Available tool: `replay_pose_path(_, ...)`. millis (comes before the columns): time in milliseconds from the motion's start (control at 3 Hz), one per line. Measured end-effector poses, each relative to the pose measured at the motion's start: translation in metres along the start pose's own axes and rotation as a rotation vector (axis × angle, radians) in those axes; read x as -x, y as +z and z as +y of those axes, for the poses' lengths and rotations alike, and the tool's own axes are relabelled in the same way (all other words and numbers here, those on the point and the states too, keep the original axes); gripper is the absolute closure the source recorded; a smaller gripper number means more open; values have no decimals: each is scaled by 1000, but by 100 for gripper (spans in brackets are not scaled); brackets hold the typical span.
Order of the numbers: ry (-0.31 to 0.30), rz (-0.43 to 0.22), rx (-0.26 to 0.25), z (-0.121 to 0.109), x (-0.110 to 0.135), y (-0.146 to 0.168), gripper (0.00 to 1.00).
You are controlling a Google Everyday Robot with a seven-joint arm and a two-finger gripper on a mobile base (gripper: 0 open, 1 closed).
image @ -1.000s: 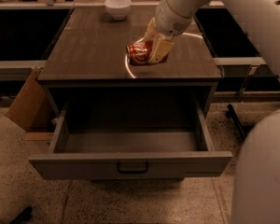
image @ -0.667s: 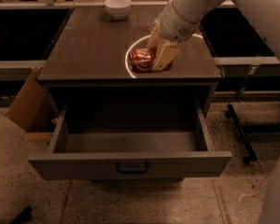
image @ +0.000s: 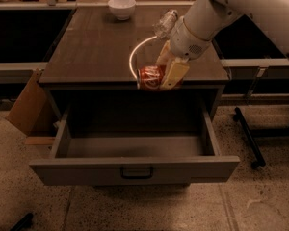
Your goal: Place coke can into top drawer
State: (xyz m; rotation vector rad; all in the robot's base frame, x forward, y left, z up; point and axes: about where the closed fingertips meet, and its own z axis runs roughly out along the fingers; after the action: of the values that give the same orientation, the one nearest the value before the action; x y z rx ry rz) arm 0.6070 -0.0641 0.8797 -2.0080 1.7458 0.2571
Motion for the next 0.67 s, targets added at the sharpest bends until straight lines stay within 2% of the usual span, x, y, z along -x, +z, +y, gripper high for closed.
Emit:
replay_pose_path(333, 74, 26, 14, 15, -14, 22, 100)
replay_pose_path(667, 184, 65, 20, 37, -29, 51, 100)
